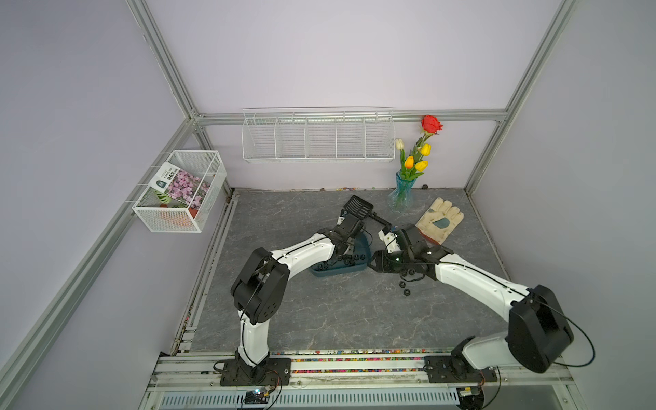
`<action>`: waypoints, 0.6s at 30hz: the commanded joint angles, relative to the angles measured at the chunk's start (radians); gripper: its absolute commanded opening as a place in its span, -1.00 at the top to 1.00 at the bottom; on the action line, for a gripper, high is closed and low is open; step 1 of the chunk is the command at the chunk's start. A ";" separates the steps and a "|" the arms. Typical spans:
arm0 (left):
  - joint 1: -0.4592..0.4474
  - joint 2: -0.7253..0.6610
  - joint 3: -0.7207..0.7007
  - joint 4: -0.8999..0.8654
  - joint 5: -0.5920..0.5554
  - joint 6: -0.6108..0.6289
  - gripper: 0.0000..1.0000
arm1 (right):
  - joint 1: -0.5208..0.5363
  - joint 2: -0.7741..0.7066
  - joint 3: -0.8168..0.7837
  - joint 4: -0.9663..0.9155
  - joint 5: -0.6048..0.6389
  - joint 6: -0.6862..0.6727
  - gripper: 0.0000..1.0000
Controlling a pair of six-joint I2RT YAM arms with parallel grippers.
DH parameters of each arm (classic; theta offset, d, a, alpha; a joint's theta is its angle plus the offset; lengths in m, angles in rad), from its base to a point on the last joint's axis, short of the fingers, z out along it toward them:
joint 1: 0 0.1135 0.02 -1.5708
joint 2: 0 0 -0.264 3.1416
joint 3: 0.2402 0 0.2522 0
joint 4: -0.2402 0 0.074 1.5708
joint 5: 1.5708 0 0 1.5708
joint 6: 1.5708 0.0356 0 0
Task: Put the nuts on the desktop into the storage box
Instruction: Place the nut in the storage box.
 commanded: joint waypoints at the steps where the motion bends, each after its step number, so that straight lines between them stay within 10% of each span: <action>1: 0.023 -0.028 -0.035 0.069 0.032 -0.025 0.80 | 0.028 0.042 0.038 0.024 0.017 -0.013 0.06; 18: 0.049 0.092 -0.056 0.114 0.084 -0.045 0.80 | 0.088 0.156 0.086 0.045 0.013 0.001 0.06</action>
